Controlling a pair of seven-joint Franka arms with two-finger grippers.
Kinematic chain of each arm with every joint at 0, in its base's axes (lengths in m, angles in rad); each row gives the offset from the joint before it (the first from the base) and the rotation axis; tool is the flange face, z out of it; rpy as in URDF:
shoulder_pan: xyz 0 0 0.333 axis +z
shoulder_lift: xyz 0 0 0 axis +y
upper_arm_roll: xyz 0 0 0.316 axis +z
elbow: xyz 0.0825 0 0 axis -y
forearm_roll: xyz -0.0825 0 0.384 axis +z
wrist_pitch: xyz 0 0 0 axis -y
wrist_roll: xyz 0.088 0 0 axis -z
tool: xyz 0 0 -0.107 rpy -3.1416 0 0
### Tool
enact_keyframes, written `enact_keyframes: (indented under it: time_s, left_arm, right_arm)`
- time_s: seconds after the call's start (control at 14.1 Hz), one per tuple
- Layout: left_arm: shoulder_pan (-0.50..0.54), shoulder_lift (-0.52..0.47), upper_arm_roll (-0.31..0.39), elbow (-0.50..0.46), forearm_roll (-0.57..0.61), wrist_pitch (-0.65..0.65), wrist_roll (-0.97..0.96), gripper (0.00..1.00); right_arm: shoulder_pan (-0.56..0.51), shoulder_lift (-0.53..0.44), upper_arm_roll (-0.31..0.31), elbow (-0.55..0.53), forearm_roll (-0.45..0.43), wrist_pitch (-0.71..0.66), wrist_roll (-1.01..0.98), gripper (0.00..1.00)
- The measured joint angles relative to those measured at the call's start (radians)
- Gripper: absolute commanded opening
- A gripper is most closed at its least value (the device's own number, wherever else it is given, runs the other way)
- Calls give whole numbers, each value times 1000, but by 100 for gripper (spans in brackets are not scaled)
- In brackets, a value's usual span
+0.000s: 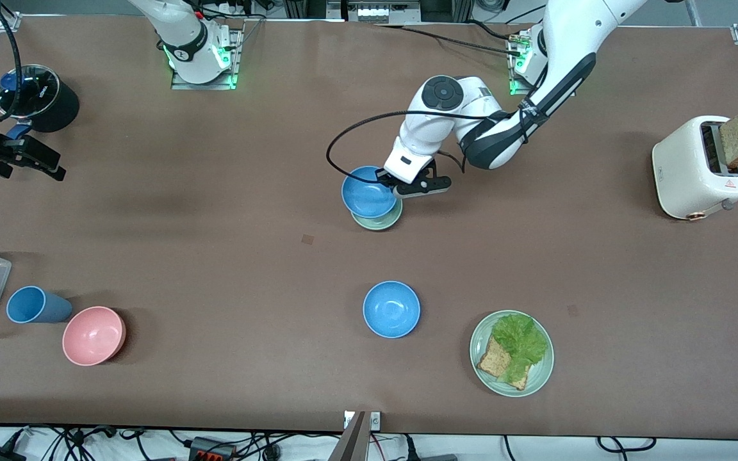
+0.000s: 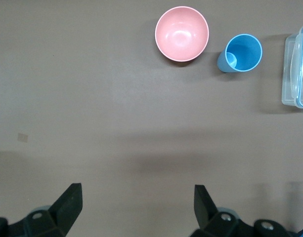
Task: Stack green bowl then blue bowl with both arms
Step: 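Lower the blue bowl into the green bowl with the left gripper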
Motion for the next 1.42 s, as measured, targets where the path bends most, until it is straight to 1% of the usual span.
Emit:
enact_keyframes:
  time_s: [0.21,0.43,0.78,1.42]
  left_arm:
    - [-3,23,7,10,29,0,0,0]
    - [-4,33,10,12,33,0,0,1]
    - [-4,34,17,15,36,0,25,1]
    - [-3,34,23,15,37,-3,54,0]
  right_arm:
    - [-5,0,0,2,0,0,-2,100]
    - [-5,-1,4,5,0,-1,-3,100]
    - [-5,-1,7,6,0,-27,-3,100]
    - [-6,-1,7,8,0,-31,-3,100]
